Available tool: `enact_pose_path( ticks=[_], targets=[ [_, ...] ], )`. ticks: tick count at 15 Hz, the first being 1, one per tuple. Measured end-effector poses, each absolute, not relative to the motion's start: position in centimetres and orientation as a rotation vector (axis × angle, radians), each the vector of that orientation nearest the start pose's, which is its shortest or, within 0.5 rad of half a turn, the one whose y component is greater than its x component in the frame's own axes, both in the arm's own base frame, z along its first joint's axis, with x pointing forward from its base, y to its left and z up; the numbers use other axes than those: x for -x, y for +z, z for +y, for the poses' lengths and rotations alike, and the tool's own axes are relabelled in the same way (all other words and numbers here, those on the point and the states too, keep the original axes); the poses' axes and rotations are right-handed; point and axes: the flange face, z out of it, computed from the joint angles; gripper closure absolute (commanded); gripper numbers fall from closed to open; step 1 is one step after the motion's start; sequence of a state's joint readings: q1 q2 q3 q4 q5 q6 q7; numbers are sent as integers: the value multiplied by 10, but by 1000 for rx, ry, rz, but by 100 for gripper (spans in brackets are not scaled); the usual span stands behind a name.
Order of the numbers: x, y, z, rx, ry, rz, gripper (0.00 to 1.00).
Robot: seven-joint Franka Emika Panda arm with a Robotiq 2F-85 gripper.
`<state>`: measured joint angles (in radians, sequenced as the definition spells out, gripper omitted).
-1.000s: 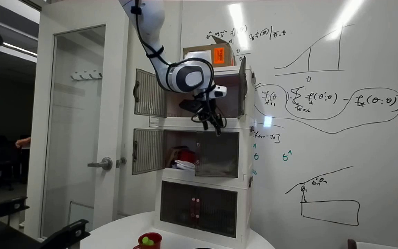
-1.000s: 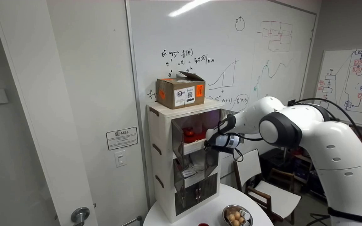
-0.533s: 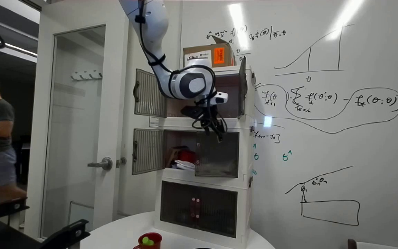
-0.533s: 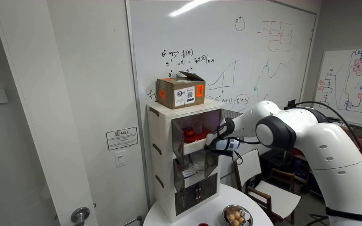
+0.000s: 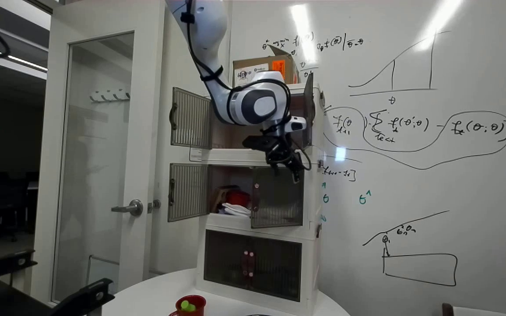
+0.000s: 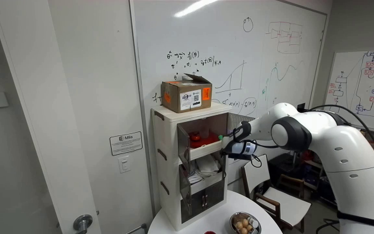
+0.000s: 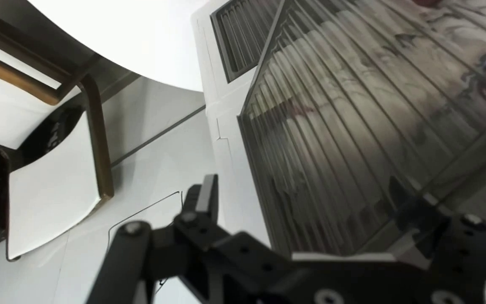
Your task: Open the right cabinet door of the middle compartment
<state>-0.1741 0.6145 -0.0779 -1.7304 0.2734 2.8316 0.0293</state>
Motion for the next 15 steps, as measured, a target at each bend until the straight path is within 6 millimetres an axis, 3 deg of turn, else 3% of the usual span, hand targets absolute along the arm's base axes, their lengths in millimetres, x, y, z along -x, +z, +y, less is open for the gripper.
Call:
enact_pose_path(
  ticks=[7,15],
  targets=[
    [-645,321,-220,2980,-580,339,0],
    [-593,332,-283,3106,-483,209,0]
  ],
)
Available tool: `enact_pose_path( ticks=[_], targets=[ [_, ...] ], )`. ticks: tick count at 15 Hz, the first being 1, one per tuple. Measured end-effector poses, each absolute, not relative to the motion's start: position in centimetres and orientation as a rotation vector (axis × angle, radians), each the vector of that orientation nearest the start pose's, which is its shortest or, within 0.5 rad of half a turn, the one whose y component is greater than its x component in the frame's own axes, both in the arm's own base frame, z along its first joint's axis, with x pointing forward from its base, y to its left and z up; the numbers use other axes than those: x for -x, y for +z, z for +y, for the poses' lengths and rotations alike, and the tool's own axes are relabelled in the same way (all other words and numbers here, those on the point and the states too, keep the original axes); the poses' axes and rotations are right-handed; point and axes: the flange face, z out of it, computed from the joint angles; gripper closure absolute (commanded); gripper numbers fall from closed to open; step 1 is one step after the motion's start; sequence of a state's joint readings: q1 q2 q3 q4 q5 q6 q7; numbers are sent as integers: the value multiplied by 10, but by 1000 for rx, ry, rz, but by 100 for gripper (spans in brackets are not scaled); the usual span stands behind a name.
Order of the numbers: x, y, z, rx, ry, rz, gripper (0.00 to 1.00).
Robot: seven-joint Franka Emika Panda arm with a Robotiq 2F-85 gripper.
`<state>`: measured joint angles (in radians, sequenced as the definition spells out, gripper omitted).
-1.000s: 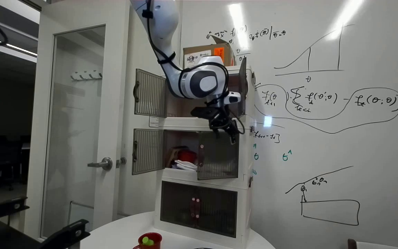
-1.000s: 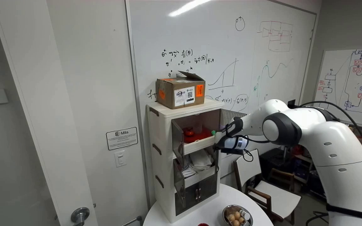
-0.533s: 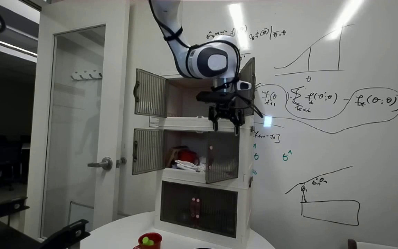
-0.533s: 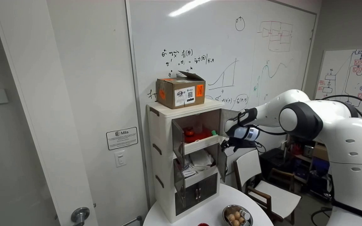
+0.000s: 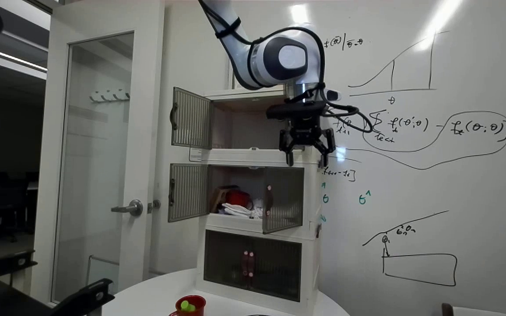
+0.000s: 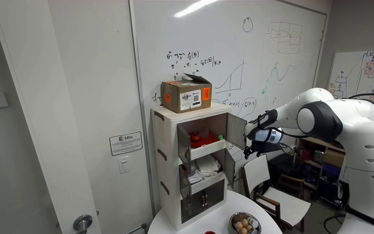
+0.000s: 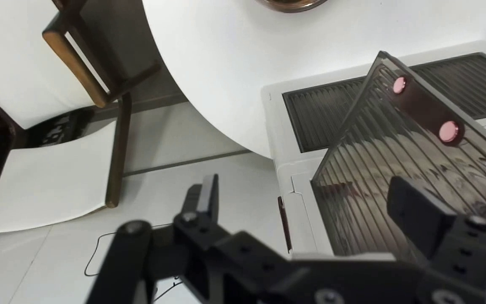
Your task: Open the right cabinet door of the middle compartment
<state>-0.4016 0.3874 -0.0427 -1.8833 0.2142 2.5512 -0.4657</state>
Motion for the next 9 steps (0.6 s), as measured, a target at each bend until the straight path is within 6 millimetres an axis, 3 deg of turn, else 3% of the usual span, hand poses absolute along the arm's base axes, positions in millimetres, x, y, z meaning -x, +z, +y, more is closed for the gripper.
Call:
enact_pose_path(
  ticks=[2,4,9],
  targets=[
    [-588,336,-287,3048,-523,198,0],
    [-584,348,-277,2944,-577,182,0],
    [-564,410,-237,2732,-664,89,0]
  ],
)
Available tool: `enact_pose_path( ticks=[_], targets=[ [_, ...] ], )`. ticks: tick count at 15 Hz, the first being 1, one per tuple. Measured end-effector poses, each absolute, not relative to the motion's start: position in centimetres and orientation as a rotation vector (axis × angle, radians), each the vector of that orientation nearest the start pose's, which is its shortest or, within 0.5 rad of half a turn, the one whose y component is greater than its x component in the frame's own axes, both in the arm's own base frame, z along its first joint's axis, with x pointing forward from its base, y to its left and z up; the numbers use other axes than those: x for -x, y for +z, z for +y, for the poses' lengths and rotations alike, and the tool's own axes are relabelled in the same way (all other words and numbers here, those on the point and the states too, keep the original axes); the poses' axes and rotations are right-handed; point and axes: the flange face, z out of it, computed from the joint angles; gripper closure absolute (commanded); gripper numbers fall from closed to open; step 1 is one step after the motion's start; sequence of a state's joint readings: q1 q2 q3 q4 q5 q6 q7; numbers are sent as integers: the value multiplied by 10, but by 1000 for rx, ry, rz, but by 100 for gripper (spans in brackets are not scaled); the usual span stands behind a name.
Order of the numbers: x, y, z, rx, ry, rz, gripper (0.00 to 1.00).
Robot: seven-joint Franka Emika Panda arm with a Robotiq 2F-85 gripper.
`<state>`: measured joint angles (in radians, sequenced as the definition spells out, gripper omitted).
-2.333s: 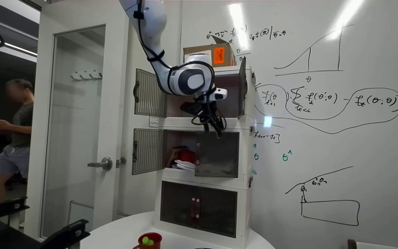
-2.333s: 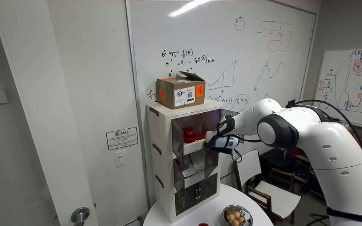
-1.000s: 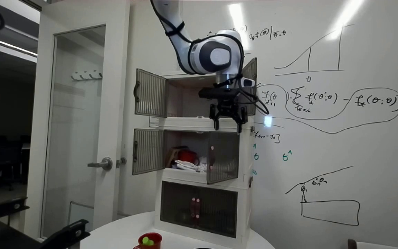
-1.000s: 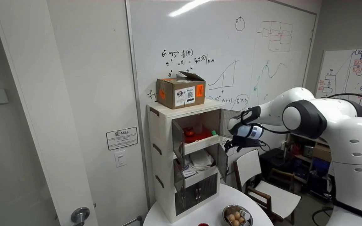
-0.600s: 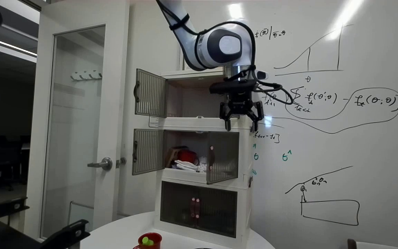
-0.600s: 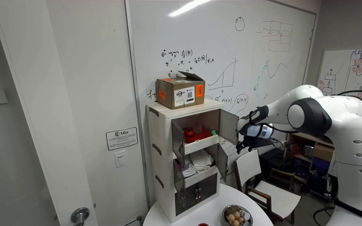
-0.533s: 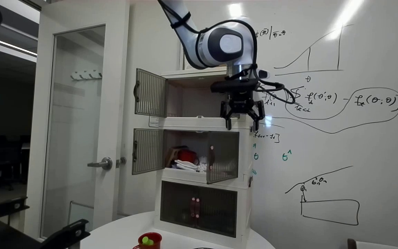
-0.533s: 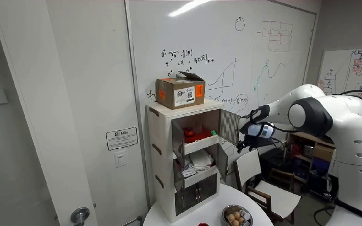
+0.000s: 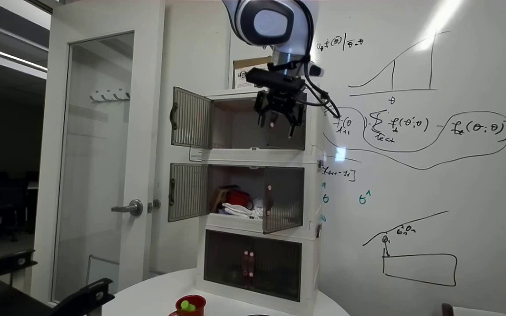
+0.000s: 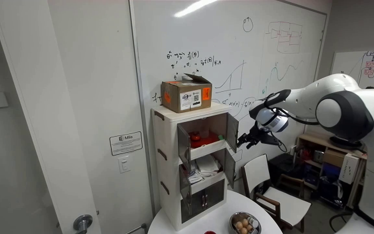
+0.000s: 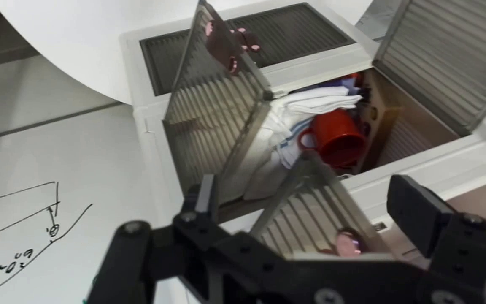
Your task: Open the right cabinet door of the middle compartment
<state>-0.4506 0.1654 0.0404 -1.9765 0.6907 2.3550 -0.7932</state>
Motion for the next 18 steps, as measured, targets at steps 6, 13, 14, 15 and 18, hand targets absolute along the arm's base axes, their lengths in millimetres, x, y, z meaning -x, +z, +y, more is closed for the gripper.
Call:
enact_pose_path(
  ticks=[6,13,14,15,18],
  targets=[
    [-499,428,-215,2648,-677,-32,0],
    [-408,392,-153,2546,-624,-212,0],
    [-396,384,-138,2533,-601,-245,0],
    [-387,375,-122,2523,-574,-275,0],
    [-366,350,-75,2545,-484,-377,0]
  ],
)
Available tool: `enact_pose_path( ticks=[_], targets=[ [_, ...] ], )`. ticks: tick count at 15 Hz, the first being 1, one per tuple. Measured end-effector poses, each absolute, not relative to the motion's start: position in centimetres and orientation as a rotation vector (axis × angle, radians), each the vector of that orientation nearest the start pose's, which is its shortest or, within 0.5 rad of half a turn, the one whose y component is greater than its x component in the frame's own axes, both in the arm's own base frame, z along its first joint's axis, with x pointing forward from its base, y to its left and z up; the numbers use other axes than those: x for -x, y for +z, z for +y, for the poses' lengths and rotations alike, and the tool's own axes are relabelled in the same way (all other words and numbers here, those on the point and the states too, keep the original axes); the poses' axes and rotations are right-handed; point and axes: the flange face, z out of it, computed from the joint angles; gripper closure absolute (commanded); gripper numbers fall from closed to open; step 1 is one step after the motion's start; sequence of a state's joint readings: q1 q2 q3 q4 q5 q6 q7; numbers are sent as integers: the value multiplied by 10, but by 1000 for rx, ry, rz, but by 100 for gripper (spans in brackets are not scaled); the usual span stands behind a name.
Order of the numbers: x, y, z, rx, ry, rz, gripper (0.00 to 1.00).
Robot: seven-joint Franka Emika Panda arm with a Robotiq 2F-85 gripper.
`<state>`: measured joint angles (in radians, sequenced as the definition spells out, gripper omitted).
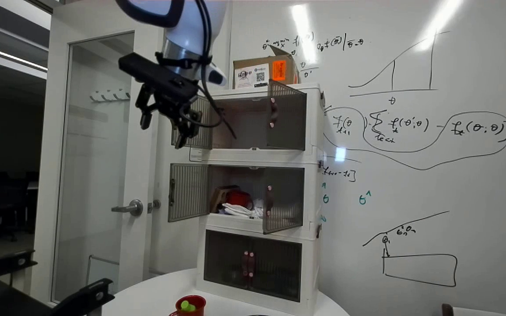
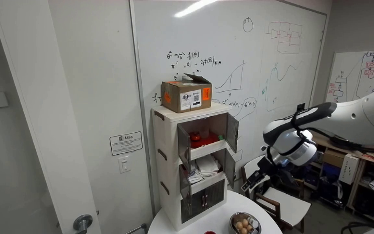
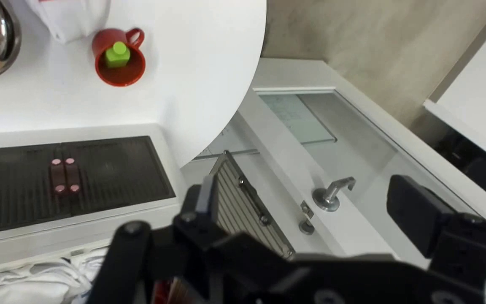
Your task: Open the right cabinet door of the middle compartment
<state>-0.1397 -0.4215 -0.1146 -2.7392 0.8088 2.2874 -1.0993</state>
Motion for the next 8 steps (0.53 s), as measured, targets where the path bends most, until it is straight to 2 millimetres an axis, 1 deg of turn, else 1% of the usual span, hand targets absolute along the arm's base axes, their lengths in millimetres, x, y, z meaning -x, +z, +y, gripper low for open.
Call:
enact_pose_path(
  ticks=[1,2,5,7,8],
  targets=[
    [-363,344,-61,2572,-457,-412,0],
    [-364,341,-48,2604,-434,-445,0],
    [-373,343,-14,2698,-388,-503,0],
    [-375,344,3,2732,-371,-512,0],
    [-376,345,7,2738,-369,-514,0]
  ],
)
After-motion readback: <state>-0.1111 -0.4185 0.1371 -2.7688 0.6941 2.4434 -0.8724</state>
